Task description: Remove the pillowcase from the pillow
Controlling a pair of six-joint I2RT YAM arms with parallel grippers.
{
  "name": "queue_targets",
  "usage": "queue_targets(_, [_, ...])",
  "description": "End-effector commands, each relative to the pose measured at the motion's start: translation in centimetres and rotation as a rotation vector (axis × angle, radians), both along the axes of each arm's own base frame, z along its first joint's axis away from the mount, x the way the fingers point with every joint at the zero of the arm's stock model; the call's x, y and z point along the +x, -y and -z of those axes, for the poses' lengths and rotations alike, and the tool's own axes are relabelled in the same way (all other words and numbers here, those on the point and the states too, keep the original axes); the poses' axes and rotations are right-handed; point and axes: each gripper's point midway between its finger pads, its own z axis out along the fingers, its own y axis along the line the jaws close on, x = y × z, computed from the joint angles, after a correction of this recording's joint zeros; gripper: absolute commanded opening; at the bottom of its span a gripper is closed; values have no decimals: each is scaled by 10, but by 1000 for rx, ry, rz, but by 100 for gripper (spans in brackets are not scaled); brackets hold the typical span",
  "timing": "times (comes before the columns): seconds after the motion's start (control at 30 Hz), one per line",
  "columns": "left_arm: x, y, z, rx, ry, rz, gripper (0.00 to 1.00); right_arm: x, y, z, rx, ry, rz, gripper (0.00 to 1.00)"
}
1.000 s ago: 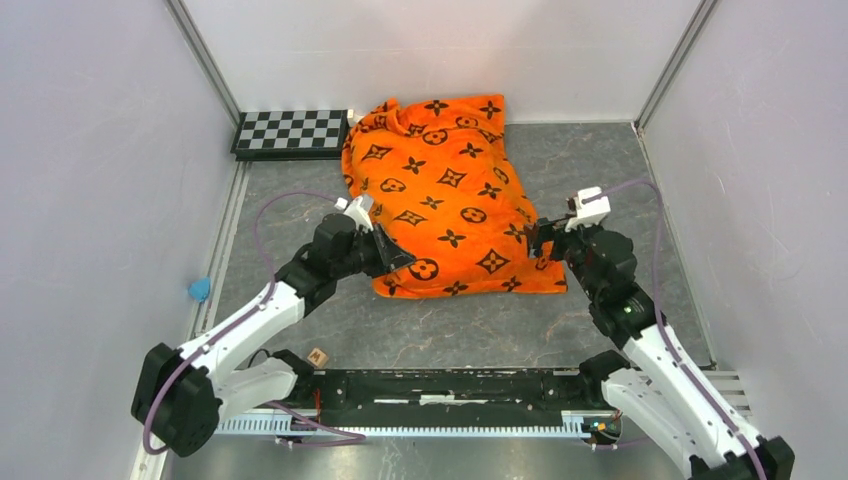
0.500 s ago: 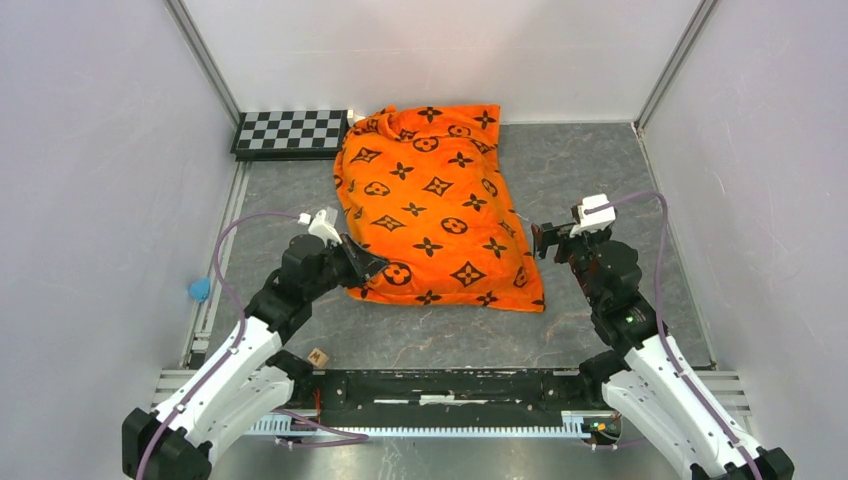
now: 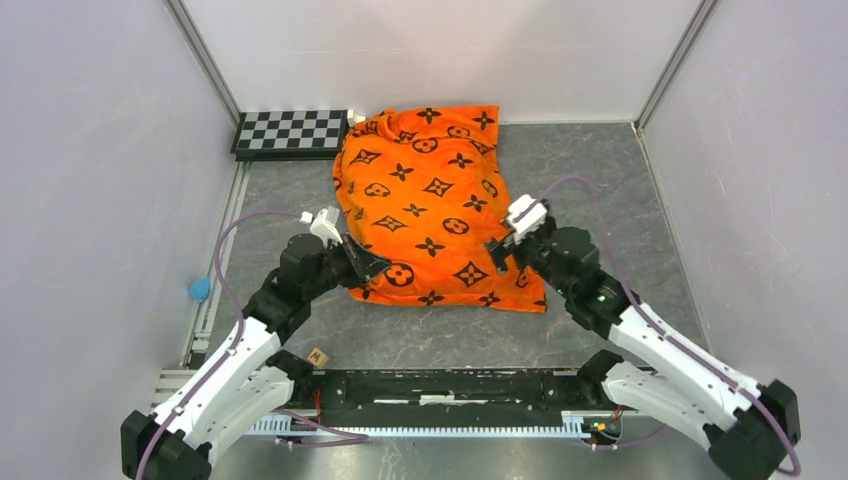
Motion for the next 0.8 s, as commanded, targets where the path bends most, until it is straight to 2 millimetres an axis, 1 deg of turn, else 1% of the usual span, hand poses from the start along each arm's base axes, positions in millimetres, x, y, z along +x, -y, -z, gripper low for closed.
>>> queue_targets(0.0, [6,4,-67,-96,184,7,2,-3,-34,-14,-133,109,-93,97])
queue_targets(0.07, [6,3,-70,-102,191,-1,2,-15,-56,-14,-165,153,-178,97])
queue_targets(0.17, [4,4,-73,-114,191,7,2,-27,-82,-14,-236,218,-268,97])
queue_targets(0.27, [0,7,-79,-136,189,30,2,-40,-110,-7,-327,260,-374,97])
queue_targets(0.37, [-2,9,-82,-143,195,47,2,-55,-135,2,-376,291,-472,97])
queue_targets(0.47, [-2,12,-82,-148,195,63,2,-69,-153,7,-370,313,-548,98])
queue_targets(0.57, [-6,20,-84,-179,191,108,2,-78,-168,11,-364,302,-614,97])
queue_targets(0.67, [-7,27,-89,-207,200,150,2,-81,-179,22,-395,275,-651,97])
queue_targets(0.7, [-8,29,-88,-209,194,158,2,-82,-181,27,-406,271,-659,98])
queue_targets(0.77, [-8,32,-95,-234,216,178,2,-81,-184,34,-411,269,-658,97])
